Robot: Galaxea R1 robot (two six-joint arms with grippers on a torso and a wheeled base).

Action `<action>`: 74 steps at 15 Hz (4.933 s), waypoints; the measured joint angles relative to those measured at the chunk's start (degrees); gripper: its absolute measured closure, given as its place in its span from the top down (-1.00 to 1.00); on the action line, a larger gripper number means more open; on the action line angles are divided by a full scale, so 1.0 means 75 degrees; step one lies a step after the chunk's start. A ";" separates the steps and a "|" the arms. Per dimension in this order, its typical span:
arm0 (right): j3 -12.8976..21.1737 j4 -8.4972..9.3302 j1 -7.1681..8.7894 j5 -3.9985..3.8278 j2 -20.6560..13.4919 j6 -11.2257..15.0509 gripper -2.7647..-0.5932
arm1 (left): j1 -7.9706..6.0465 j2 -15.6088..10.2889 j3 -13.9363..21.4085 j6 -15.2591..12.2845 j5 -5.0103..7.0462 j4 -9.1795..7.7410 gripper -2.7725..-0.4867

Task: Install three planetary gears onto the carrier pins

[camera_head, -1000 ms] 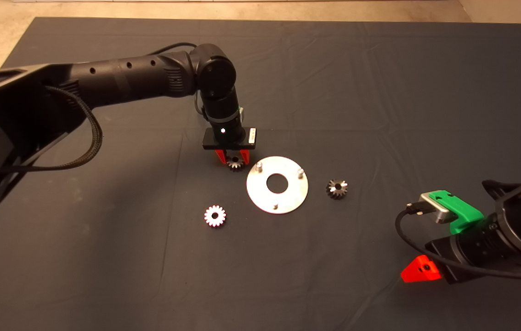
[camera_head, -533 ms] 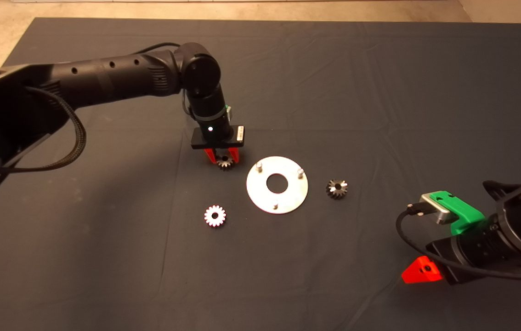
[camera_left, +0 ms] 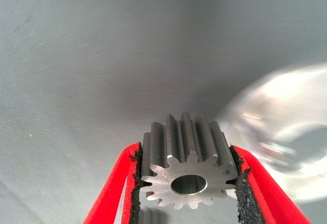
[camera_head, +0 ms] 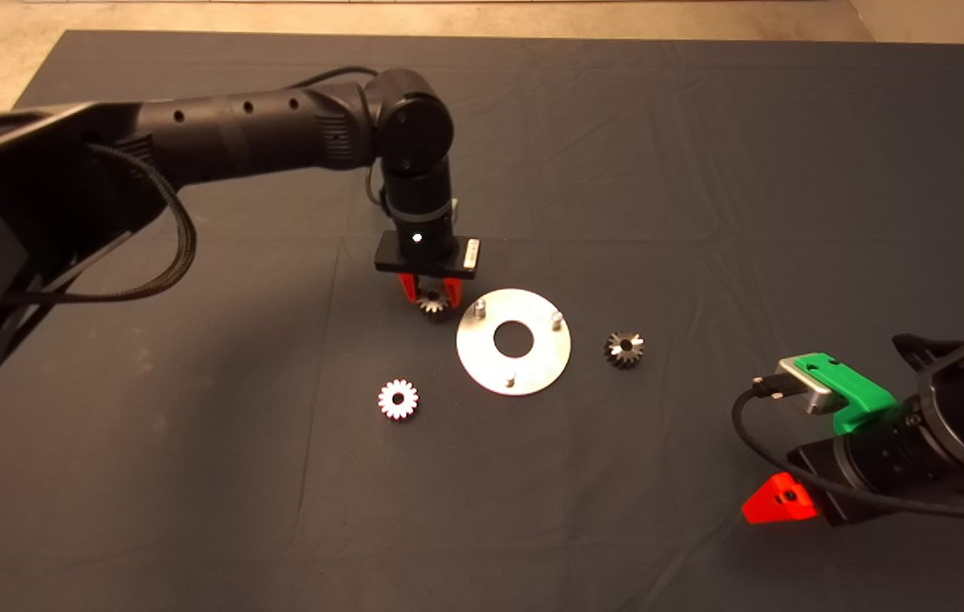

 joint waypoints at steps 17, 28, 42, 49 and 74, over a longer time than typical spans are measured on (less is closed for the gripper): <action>0.0000 0.0026 0.0000 0.0007 0.0003 0.0001 1.00 | -0.0026 0.0006 0.0306 -0.0059 -0.0115 -0.0382 -0.56; 0.0000 0.0029 0.0000 0.0003 0.0006 0.0000 1.00 | -0.0026 0.0296 0.0294 0.0008 -0.0302 -0.0384 -0.56; 0.0000 0.0029 -0.0002 0.0006 0.0007 0.0003 1.00 | -0.0029 0.0487 0.0180 0.0405 -0.0294 -0.0187 -0.56; 0.0000 0.0032 -0.0085 0.0000 0.0007 0.0029 1.00 | -0.0029 0.0593 0.0176 0.0405 -0.0269 0.0172 -0.56; 0.0000 0.0032 -0.0088 0.0003 0.0013 0.0029 1.00 | -0.0026 0.0594 0.0161 0.0411 0.0135 0.0341 -0.56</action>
